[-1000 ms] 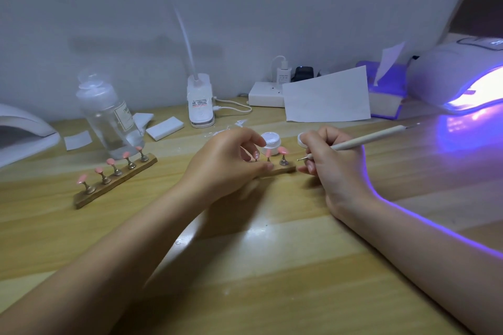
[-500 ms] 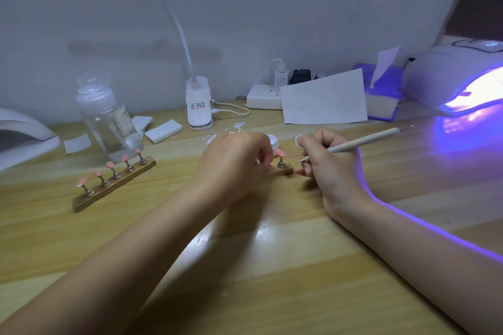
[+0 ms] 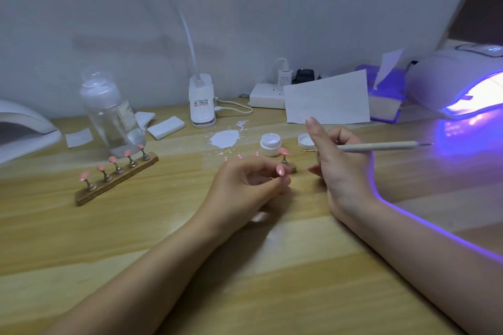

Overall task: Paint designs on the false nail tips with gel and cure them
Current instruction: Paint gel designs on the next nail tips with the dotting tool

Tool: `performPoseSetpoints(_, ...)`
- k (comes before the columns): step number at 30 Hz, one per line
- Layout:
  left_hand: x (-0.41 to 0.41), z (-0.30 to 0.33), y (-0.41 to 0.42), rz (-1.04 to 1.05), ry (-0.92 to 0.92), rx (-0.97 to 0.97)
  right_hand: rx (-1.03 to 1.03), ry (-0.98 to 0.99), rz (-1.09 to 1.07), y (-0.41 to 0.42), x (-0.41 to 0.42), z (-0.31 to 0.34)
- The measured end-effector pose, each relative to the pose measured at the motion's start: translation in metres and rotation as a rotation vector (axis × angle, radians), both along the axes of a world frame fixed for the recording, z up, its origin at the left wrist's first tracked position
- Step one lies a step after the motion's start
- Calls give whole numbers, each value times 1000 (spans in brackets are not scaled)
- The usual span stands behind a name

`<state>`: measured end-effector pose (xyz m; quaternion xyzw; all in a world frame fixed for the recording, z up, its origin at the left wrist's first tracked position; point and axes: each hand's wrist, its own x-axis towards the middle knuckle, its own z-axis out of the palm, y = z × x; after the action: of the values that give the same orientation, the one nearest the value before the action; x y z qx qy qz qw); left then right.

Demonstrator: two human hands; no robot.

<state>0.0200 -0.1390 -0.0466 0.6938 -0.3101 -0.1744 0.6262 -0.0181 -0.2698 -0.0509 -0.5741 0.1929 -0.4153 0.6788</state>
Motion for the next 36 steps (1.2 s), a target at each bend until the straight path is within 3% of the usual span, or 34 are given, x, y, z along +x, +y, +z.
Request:
performPoseSetpoints(8, 0, -4, -2, 18, -152, 19, -6, -28, 66, -5, -3, 16)
performPoseSetpoints(11, 1, -5, -3, 13, -176, 21, -119, -61, 44, -15, 0, 34)
performPoseSetpoints(17, 1, -7, -4, 23, -118, 12, -456, 290, 159, -25, 23, 47)
performPoseSetpoints(24, 1, -8, -3, 13, -81, 0, -712, 646, 116, -23, 63, 42)
performPoseSetpoints(36, 2, -10, -4, 4, -91, 0, -826, 726, 114, -23, 75, 38)
